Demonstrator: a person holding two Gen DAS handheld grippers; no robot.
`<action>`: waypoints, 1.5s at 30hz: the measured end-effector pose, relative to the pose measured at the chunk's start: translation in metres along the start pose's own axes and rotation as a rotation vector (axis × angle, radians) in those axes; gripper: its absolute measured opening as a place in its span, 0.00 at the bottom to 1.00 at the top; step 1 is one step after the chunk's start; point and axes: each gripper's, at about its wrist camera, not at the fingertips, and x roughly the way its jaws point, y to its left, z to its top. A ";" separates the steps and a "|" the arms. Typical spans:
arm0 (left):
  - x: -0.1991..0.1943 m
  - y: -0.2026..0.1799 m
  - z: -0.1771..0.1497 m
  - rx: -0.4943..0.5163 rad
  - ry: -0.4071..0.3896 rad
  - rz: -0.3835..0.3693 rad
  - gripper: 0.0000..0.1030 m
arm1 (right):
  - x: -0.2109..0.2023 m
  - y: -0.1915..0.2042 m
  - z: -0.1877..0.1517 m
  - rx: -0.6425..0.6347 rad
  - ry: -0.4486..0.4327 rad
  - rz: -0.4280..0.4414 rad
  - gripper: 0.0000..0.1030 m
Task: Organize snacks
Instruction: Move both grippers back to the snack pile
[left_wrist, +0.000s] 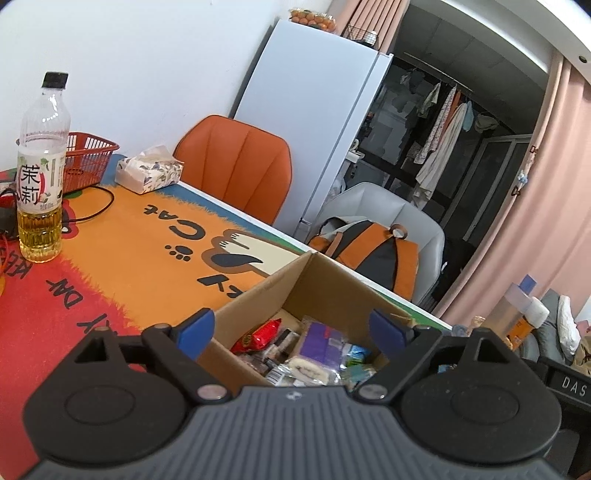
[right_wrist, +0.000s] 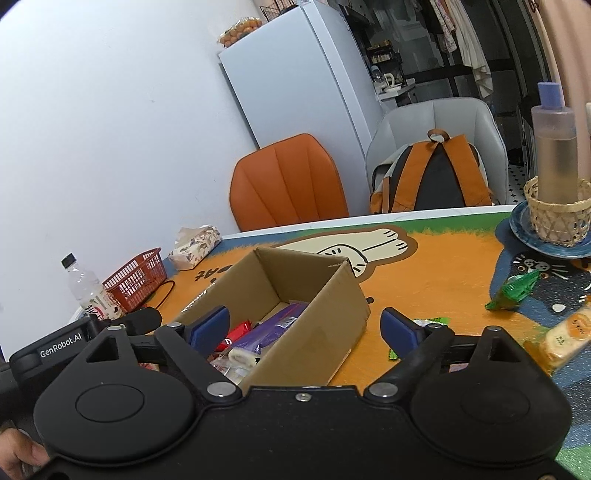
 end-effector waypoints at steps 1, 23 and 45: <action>-0.002 -0.002 0.000 0.001 0.003 -0.002 0.89 | -0.003 -0.001 -0.001 0.000 -0.001 -0.001 0.90; -0.014 -0.043 -0.023 0.034 0.080 -0.101 0.91 | -0.050 -0.042 -0.014 0.066 0.000 -0.078 1.00; -0.001 -0.097 -0.040 0.136 0.115 -0.208 0.96 | -0.075 -0.095 -0.017 0.146 -0.053 -0.156 1.00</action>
